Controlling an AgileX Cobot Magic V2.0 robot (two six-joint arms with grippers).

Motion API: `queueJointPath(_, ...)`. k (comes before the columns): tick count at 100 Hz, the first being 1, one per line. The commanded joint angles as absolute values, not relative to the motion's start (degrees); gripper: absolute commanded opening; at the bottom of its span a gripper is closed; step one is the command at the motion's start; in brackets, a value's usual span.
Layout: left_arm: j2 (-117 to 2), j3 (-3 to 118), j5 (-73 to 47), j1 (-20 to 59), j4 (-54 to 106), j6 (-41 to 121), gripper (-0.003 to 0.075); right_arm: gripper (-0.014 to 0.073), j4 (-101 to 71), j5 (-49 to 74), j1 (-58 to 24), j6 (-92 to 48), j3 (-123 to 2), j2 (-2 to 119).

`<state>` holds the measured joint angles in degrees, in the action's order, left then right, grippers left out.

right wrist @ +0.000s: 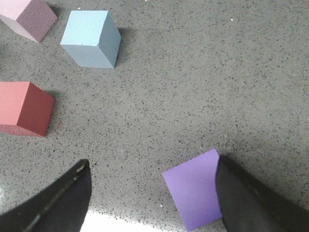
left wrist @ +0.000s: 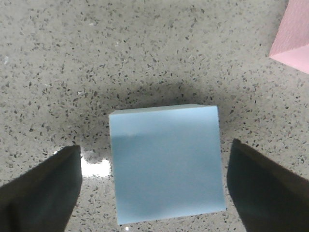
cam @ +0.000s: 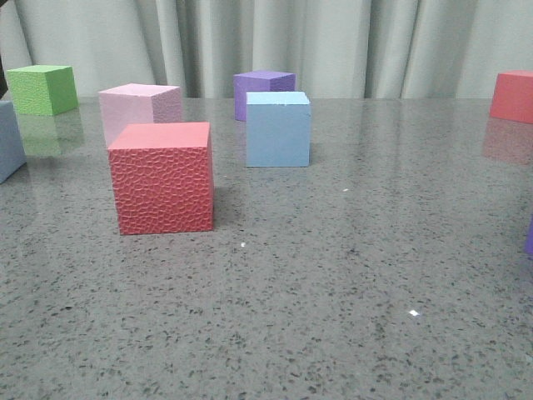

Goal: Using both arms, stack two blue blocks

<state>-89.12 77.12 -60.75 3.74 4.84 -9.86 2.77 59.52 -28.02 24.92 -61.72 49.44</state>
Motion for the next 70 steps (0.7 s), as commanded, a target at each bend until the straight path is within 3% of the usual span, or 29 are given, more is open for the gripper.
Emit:
queueJointPath(1,-87.29,79.03,-59.42,3.69,5.37,-10.47,0.0587,0.0535,3.83,55.75,-27.92,24.39,-63.01,48.86)
queueJointPath(70,-89.72,79.03,-60.59,3.69,7.06,-9.93,0.0586,0.0535,3.90,55.75,-27.92,24.39,-63.01,48.86)
